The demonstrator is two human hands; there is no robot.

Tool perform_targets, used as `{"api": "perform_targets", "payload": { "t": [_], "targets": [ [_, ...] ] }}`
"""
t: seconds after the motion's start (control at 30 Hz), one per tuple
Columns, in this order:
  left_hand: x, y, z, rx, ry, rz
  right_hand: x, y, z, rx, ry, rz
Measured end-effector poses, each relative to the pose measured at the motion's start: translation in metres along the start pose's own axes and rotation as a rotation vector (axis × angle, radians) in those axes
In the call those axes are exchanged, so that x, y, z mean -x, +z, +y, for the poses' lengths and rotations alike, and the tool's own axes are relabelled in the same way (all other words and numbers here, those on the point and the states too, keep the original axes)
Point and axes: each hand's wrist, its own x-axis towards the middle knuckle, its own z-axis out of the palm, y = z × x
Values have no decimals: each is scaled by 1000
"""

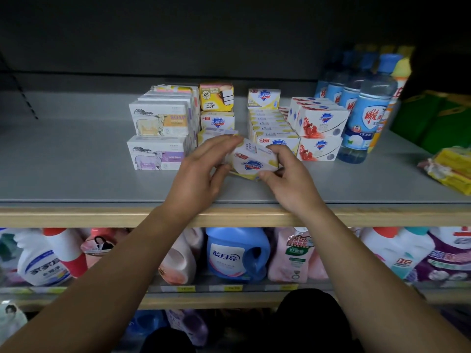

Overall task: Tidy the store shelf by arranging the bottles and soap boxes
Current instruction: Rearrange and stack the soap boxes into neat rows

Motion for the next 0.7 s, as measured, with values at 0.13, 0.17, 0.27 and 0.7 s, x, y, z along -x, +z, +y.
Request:
{"api": "perform_targets", "payload": {
  "t": [0.13, 0.17, 0.27, 0.7],
  "targets": [
    [-2, -1, 1, -34, -139, -43, 1, 1, -2, 18, -14, 25],
    [-3, -1, 1, -65, -158, -67, 1, 2, -2, 68, -16, 26],
    [-5, 1, 2, -143, -203, -154, 0, 5, -5, 150, 7, 13],
    [-62, 3, -9, -293, -295, -150, -70, -79, -15, 718, -148, 260]
  ]
}}
